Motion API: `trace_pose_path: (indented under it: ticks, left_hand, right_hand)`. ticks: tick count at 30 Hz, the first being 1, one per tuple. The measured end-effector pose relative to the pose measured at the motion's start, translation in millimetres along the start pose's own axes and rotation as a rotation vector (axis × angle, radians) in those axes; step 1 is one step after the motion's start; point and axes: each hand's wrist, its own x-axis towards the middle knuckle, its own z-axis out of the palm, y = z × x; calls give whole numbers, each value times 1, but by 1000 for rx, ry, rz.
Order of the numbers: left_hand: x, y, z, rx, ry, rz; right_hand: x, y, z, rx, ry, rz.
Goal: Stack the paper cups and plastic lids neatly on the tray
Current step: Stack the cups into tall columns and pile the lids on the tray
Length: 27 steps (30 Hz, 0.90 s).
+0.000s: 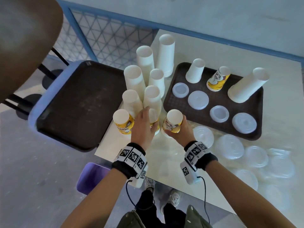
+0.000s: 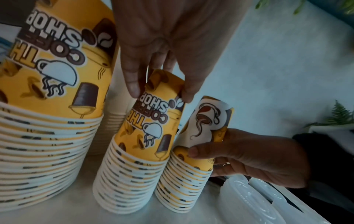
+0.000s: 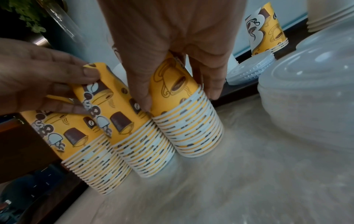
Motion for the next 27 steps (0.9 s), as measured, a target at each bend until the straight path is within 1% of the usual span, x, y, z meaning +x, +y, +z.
trace_pose_path:
  ticks: [6, 9, 13, 17, 19, 23, 27]
  left_hand:
    - [-19, -7, -12, 30, -104, 96]
    - [-29, -13, -14, -24, -131, 83]
    - [-40, -25, 4, -271, -114, -66]
    - [-46, -40, 33, -359, -122, -197]
    - [-44, -46, 43, -418, -104, -249]
    - [-41, -59, 56, -459, -92, -296]
    - [-39, -67, 60, -424, -123, -316]
  right_hand:
    - [2, 3, -1, -38, -9, 11]
    - [1, 3, 0, -34, 0, 13]
    - [1, 7, 5, 36, -13, 64]
    - [2, 11, 11, 99, -15, 128]
    - [4, 14, 16, 133, -21, 165]
    - [13, 42, 31, 146, -48, 191]
    - [11, 28, 26, 136, -17, 207]
